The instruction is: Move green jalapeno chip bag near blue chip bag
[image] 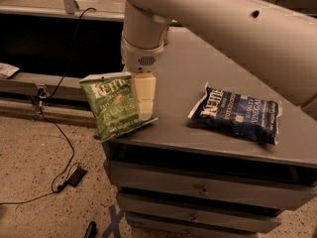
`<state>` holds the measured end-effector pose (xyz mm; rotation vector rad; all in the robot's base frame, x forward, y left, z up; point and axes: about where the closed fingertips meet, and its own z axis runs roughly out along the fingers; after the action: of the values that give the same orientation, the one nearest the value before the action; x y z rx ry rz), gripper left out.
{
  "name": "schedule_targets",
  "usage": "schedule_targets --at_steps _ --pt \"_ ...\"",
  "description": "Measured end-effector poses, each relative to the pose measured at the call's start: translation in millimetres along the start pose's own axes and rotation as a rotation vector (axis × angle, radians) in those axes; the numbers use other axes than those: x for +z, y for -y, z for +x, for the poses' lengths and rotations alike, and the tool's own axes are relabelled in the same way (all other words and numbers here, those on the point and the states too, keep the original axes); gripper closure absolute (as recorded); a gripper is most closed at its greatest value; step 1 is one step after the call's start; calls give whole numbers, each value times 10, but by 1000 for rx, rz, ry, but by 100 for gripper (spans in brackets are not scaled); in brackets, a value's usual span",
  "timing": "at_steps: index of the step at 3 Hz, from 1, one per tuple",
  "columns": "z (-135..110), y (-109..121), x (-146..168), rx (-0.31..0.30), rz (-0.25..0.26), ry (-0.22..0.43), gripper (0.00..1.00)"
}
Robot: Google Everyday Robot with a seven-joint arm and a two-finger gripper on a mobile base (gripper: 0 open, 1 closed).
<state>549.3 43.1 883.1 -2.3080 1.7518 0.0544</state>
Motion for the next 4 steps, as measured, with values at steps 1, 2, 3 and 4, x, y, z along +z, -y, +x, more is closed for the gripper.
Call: schedule_targets --at_steps 1,2,3,4 --pt "-9 -40 249 -24 -37 -28 7" --pt "-30 -76 442 -33 -80 -70 25" --pt "-101 -123 527 -48 -108 -83 48" --pt "-115 -95 418 -22 -120 -46 72"
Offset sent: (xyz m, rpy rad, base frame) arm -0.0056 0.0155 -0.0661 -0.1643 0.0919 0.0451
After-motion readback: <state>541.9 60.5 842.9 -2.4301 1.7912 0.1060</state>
